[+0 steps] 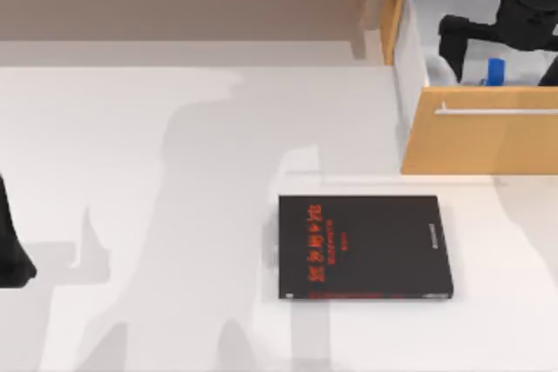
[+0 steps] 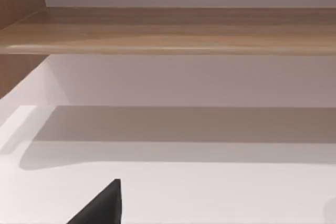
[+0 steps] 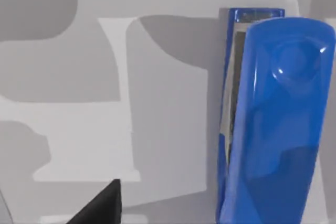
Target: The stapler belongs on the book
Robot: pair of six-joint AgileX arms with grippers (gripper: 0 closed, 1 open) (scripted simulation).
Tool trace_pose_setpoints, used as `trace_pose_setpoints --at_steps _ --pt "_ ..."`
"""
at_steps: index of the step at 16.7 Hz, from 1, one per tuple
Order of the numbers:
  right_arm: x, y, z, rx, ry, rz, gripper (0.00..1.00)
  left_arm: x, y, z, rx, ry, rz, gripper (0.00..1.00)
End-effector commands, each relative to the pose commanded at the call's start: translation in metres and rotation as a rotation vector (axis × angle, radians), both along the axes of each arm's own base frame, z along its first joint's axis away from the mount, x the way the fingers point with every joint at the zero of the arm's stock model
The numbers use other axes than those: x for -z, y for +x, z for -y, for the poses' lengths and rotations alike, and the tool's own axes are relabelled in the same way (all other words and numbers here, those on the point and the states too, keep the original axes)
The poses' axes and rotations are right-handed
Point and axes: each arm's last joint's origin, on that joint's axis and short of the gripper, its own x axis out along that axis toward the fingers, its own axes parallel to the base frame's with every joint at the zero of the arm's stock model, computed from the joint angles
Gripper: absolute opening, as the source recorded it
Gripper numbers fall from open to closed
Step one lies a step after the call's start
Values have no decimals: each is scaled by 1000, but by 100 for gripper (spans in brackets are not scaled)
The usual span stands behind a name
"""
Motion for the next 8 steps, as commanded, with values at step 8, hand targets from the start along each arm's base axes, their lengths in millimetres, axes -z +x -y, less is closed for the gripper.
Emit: trace_pose_setpoints --at_steps 8 --pt "18 1 -1 -1 0 -1 100 0 0 0 0 0 0 100"
